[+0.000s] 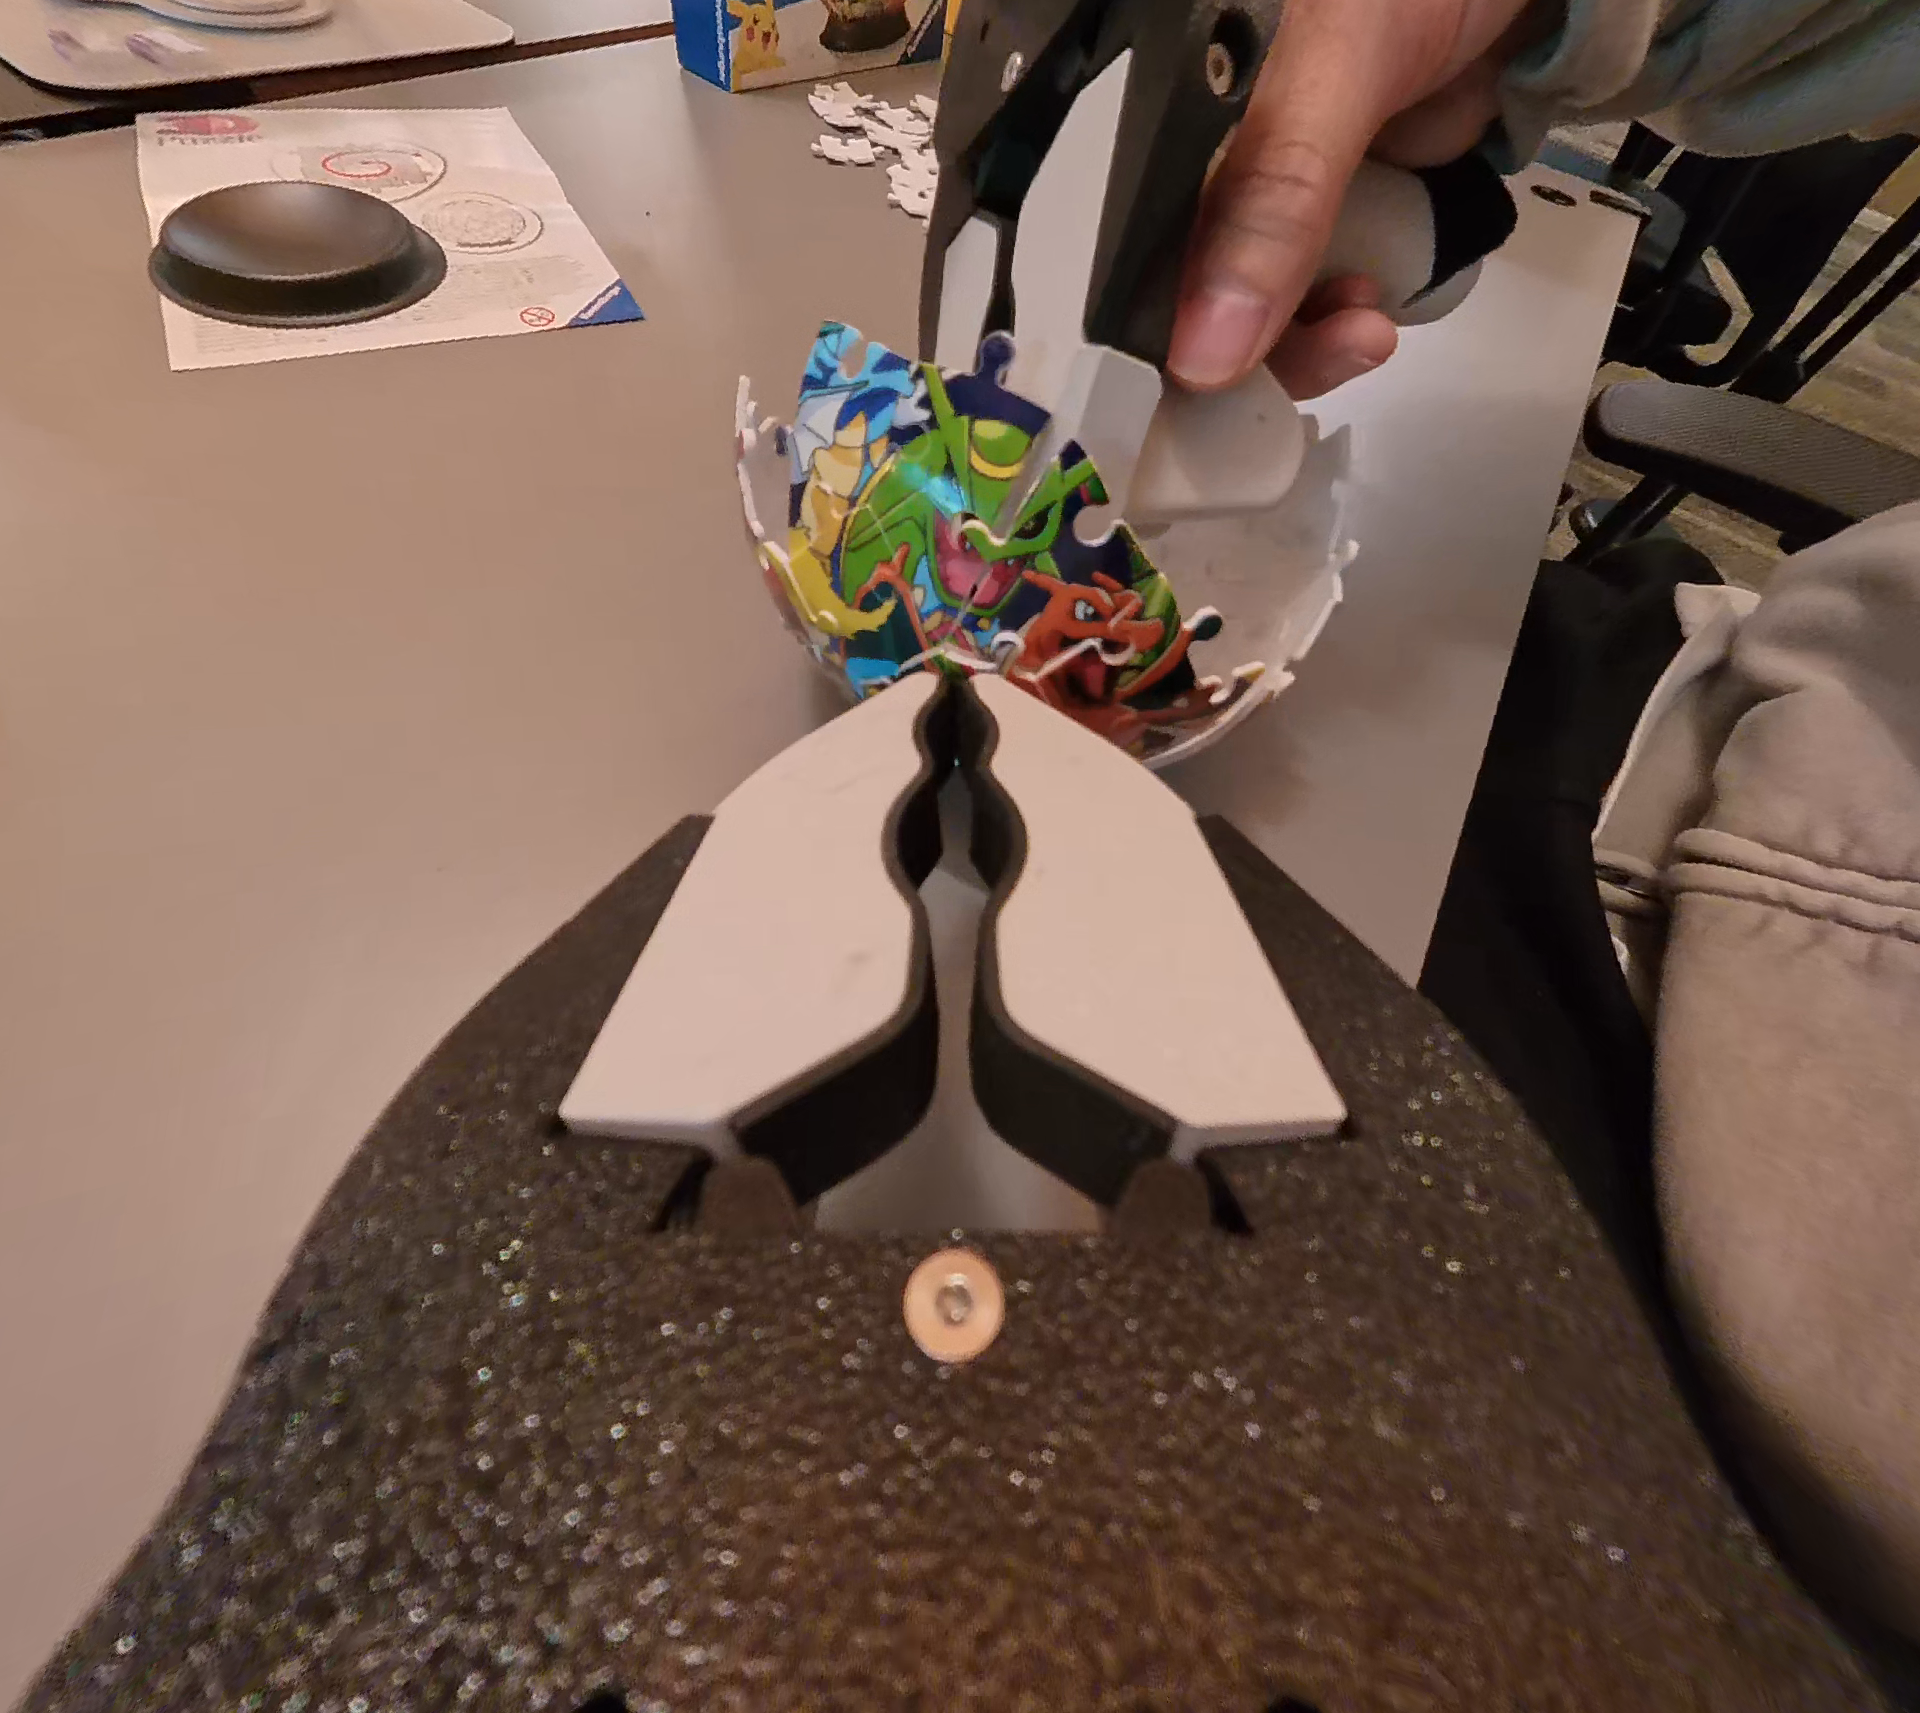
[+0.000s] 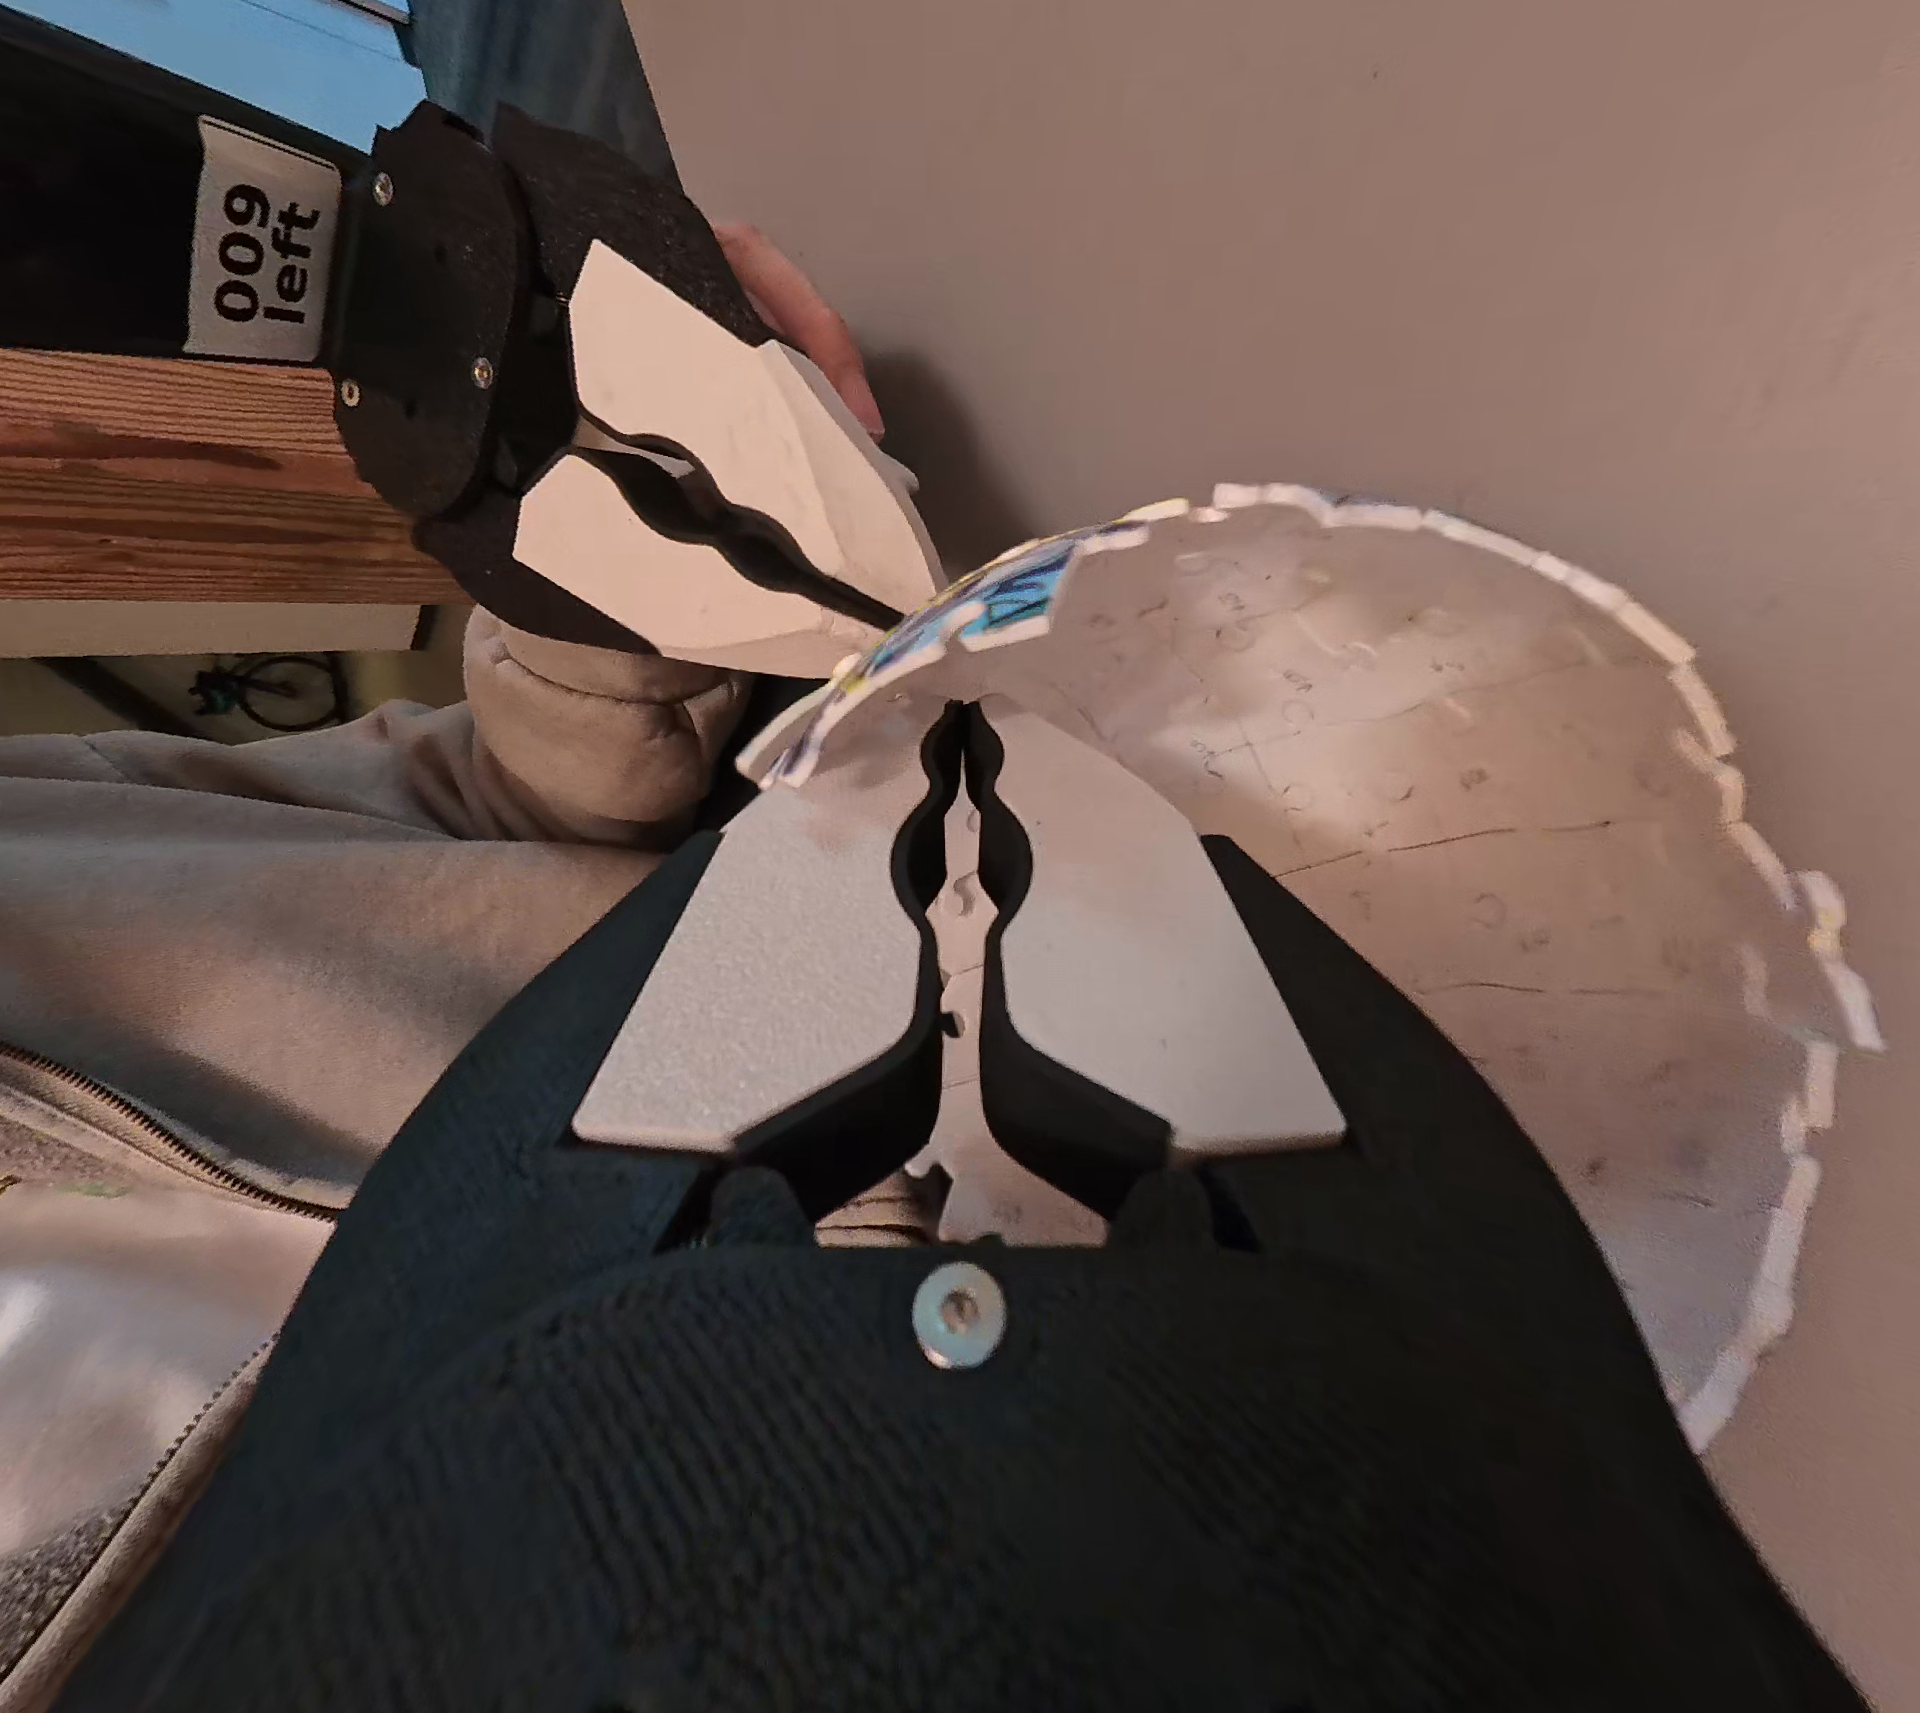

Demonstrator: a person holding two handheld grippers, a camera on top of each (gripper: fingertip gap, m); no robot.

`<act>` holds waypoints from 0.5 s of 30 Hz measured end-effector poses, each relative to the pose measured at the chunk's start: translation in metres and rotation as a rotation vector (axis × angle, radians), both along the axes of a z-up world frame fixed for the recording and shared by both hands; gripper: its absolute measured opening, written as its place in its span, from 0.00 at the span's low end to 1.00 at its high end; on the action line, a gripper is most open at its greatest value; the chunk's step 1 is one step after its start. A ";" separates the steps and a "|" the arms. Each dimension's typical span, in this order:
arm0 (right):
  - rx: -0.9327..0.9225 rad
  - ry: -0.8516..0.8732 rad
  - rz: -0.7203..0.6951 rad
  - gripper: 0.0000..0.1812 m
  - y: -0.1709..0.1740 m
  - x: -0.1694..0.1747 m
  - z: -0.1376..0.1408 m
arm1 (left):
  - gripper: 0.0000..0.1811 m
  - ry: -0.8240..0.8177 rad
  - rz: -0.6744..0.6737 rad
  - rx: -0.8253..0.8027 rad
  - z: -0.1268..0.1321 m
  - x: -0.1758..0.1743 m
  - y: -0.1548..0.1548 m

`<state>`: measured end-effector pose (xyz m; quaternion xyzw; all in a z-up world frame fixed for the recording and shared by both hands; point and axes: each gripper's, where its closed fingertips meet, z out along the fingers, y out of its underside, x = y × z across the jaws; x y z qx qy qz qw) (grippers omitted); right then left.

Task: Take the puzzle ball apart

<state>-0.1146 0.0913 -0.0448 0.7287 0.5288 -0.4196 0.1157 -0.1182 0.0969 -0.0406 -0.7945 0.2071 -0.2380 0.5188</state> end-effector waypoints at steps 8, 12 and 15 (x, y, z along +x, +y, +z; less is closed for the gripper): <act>-0.037 -0.004 -0.003 0.00 -0.003 0.003 0.001 | 0.00 -0.007 -0.030 0.017 0.005 0.005 -0.004; -0.065 -0.002 -0.009 0.00 -0.004 0.004 0.002 | 0.00 -0.010 -0.032 0.013 0.004 0.005 -0.003; -0.080 0.000 -0.017 0.00 -0.004 0.004 0.002 | 0.00 -0.002 -0.031 0.019 0.005 0.006 -0.003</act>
